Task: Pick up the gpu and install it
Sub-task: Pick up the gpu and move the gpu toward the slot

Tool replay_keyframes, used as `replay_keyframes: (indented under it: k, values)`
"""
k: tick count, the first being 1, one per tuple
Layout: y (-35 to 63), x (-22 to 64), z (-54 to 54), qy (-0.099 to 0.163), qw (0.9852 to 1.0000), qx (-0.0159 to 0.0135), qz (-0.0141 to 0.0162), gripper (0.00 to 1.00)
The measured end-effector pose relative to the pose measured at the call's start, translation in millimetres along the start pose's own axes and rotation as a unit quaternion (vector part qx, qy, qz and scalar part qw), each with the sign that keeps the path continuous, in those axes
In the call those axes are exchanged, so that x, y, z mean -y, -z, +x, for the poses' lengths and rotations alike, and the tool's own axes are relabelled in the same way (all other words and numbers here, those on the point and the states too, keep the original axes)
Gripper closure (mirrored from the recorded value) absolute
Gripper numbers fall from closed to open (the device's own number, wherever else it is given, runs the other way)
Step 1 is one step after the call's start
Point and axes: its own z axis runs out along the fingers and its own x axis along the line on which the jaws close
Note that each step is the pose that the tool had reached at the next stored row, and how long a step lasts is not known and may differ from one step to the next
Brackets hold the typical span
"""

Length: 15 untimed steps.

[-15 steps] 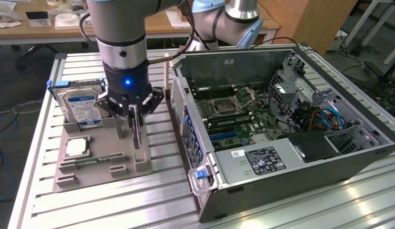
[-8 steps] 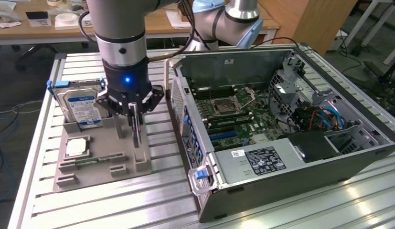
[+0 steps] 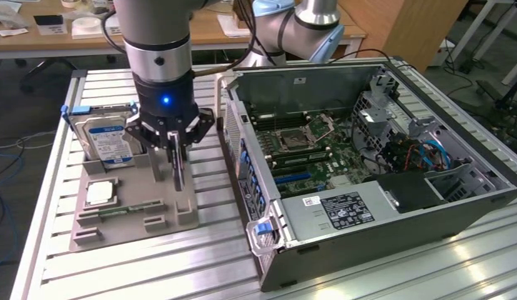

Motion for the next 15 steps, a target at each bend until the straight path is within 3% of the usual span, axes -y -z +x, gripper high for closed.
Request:
replay_keyframes:
  k: [15]
  values:
    - [13.7,-0.2,-0.1,0.000,1.0000,0.0000,-0.0005,0.72]
